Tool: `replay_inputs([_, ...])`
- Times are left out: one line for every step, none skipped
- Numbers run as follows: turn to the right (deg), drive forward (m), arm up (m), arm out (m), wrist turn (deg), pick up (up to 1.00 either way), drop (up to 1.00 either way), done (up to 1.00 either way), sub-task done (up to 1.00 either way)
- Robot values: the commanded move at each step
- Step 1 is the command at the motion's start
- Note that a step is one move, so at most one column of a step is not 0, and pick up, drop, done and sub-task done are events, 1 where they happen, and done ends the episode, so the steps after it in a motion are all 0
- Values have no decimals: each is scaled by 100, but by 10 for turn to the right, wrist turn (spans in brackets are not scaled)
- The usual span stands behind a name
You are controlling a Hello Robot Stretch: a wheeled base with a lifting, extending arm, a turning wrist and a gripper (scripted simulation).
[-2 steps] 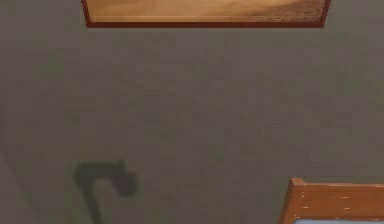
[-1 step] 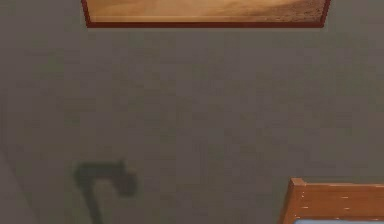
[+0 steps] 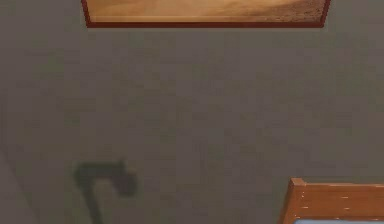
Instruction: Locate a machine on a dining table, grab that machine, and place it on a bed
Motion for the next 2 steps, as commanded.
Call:
replay_inputs([0,0,0,-8,0,0,0,0,0])
replay_inputs([0,0,0,0,0,0,0,100,0])
